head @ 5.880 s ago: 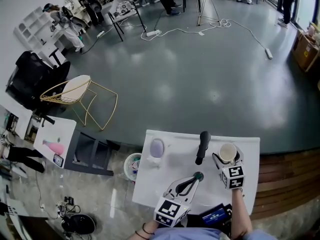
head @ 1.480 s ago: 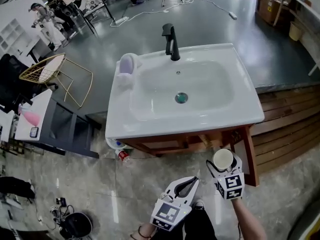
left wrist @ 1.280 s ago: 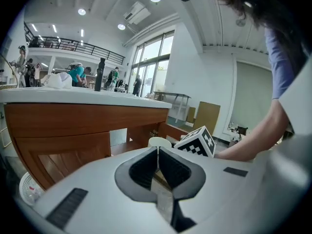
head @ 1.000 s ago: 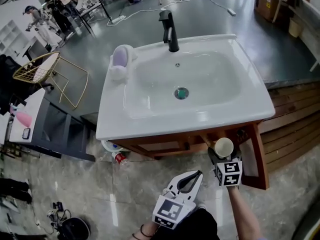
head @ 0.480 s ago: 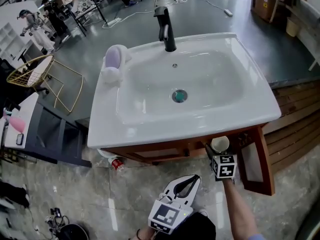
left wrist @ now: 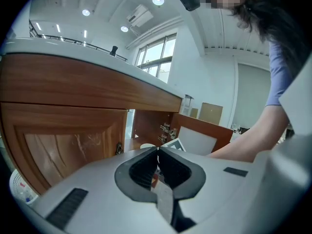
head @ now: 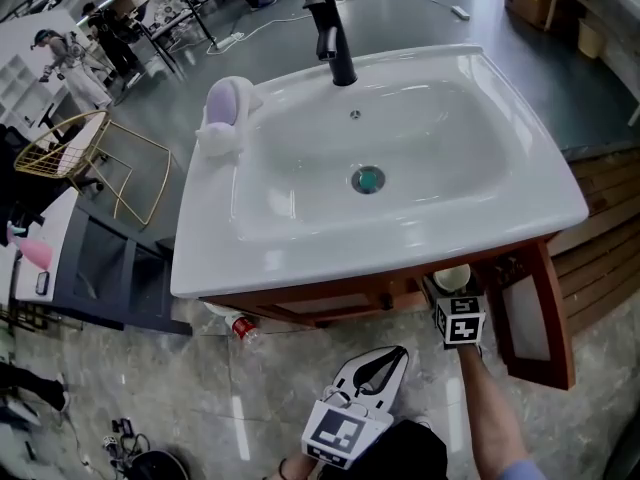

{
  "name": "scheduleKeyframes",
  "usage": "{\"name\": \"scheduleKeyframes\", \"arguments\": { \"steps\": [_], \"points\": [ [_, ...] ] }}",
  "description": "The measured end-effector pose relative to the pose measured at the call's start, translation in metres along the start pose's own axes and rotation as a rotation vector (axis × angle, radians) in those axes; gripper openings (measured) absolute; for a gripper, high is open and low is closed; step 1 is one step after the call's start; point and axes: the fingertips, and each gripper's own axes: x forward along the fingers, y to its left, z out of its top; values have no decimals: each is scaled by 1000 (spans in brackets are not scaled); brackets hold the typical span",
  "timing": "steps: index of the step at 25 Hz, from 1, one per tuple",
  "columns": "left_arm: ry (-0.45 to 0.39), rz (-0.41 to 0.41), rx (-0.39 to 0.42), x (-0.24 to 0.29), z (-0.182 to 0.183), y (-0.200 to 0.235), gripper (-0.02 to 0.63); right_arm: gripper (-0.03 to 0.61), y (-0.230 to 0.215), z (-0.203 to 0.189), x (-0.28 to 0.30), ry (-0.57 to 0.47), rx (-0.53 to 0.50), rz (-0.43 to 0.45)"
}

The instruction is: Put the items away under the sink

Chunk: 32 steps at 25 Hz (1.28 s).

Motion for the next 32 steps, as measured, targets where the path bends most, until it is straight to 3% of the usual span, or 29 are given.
{"name": "scheduleKeyframes", "arguments": {
  "steps": [10, 17, 24, 32],
  "points": [
    [31, -19, 1, -1, -11, 3, 19, 419, -7, 17, 23, -94, -46, 5],
    [39, 14, -7, 0, -18, 21, 18, 419, -12, 16, 40, -30, -64, -84],
    [53, 15, -18, -5, -20, 18, 19, 420, -8, 17, 33, -25, -19, -42],
    [99, -13, -49, -20, -16, 0, 19, 420, -15, 5, -2, 36, -69, -48]
  ]
}}
